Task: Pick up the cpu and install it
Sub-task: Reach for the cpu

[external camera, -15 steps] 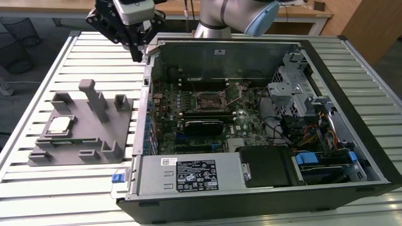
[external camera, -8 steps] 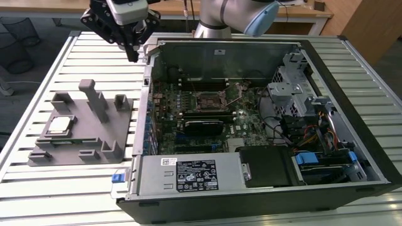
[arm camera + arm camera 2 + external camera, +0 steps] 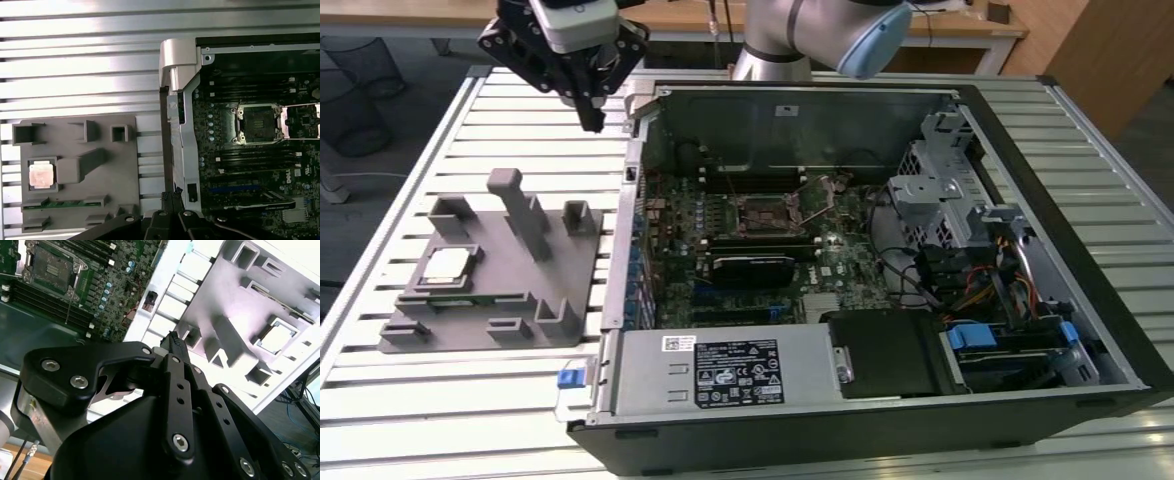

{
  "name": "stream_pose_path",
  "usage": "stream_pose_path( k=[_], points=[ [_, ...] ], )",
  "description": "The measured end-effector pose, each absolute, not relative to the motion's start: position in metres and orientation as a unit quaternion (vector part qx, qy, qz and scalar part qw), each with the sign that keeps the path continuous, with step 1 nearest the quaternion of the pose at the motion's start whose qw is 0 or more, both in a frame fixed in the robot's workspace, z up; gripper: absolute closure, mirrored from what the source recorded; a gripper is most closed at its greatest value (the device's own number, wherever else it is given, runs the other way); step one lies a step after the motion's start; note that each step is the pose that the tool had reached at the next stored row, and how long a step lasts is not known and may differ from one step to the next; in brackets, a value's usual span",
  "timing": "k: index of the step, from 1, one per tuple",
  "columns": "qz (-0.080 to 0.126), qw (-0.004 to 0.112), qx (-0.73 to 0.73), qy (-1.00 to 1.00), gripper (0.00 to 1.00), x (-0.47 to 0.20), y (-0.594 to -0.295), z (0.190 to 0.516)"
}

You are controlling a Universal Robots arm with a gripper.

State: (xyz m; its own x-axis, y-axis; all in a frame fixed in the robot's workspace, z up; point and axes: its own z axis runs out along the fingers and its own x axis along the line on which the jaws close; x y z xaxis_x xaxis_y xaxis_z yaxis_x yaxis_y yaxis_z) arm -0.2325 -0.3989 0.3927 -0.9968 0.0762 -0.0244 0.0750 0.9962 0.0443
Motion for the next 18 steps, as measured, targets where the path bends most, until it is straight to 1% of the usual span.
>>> stream_pose_path(
  k=[18],
  points=[
    [0.022,0.013,0.038,0.999,0.89,-0.255,-0.399,0.392]
  ],
)
